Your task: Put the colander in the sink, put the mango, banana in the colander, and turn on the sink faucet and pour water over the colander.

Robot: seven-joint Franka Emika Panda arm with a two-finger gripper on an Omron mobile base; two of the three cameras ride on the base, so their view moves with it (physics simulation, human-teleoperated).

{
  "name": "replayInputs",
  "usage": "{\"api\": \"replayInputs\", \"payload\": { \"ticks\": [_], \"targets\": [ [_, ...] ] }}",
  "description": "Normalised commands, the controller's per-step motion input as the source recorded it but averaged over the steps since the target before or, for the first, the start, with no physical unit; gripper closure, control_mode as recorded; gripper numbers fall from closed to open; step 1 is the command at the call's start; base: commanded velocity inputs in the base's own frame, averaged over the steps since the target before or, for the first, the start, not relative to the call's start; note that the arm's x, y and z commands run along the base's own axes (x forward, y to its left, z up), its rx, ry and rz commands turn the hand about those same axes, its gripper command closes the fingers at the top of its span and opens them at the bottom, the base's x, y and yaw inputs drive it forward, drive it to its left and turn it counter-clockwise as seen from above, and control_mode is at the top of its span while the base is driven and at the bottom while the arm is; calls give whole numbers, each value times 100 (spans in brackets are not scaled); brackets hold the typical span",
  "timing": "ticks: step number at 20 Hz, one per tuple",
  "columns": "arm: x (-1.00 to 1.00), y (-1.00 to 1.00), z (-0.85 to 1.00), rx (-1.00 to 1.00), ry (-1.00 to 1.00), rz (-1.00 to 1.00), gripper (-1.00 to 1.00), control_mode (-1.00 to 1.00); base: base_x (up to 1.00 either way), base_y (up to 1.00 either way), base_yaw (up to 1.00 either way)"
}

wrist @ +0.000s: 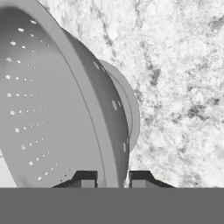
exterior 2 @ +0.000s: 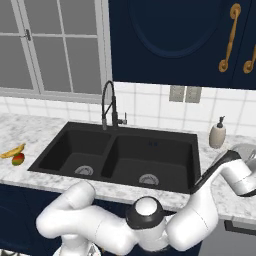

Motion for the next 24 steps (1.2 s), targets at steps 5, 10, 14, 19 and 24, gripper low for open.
{"api": "replayInputs", "payload": {
  "ticks": [5, 10, 14, 19, 24],
  "targets": [
    [-100, 55, 50, -5, -12, 0, 100, -100, 0, 0, 0],
    [-59, 100, 42, -17, 0, -1, 100, -100, 0, 0, 0],
    [-26, 100, 17, -18, 0, 0, 100, -100, 0, 0, 0],
    [-47, 100, 31, -16, 2, 0, 100, -100, 0, 0, 0],
    [-35, 100, 63, -8, 27, 12, 100, -100, 0, 0, 0]
  ]
}}
